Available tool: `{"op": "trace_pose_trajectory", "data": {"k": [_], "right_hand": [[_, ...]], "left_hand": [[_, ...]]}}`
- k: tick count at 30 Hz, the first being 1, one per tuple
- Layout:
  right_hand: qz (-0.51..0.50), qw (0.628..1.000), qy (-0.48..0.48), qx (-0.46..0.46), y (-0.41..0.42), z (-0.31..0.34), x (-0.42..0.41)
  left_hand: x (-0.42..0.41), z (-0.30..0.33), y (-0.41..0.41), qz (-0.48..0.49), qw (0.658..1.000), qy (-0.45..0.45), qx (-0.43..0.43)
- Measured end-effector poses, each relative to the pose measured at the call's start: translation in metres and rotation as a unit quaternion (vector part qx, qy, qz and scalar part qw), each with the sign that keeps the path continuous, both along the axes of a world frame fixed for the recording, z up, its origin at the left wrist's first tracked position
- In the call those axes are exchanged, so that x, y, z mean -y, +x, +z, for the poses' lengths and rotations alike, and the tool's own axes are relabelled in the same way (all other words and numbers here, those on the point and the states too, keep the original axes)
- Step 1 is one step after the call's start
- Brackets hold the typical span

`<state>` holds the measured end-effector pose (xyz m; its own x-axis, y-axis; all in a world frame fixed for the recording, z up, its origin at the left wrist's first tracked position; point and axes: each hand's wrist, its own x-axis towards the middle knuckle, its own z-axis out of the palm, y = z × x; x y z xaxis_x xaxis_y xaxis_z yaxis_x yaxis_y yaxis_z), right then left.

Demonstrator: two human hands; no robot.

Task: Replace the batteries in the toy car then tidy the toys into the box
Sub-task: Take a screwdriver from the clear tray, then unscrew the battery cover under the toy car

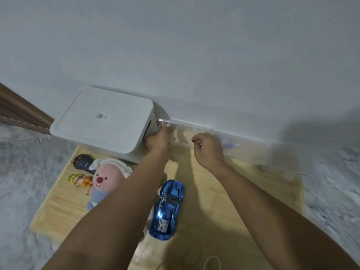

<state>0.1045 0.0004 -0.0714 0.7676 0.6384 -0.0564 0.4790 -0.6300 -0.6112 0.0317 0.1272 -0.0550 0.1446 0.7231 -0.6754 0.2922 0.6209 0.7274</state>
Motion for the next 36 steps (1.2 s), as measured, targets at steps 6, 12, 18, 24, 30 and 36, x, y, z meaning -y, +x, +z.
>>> {"op": "trace_pose_trajectory", "data": {"k": [6, 12, 18, 24, 30, 36], "right_hand": [[0.017, 0.998, -0.012, -0.067, -0.004, 0.009, 0.034], [0.03, 0.992, -0.048, -0.115, -0.012, 0.017, 0.051], [0.045, 0.975, -0.078, -0.201, -0.033, 0.02, 0.065], [0.05, 0.968, -0.066, -0.237, -0.049, 0.019, 0.08], [0.045, 0.965, -0.092, -0.24, -0.052, 0.022, 0.097], [-0.007, 0.974, -0.035, -0.226, -0.047, 0.024, 0.112]], "left_hand": [[0.013, 0.021, -0.018, -0.058, 0.997, 0.018, -0.042], [0.045, 0.028, -0.051, -0.152, 0.975, 0.127, -0.095], [0.086, 0.022, -0.09, -0.351, 0.849, 0.251, -0.305], [0.119, 0.003, -0.112, -0.457, 0.752, 0.265, -0.395], [0.139, -0.014, -0.124, -0.476, 0.711, 0.301, -0.421], [0.146, -0.024, -0.125, -0.48, 0.67, 0.35, -0.445]]}}
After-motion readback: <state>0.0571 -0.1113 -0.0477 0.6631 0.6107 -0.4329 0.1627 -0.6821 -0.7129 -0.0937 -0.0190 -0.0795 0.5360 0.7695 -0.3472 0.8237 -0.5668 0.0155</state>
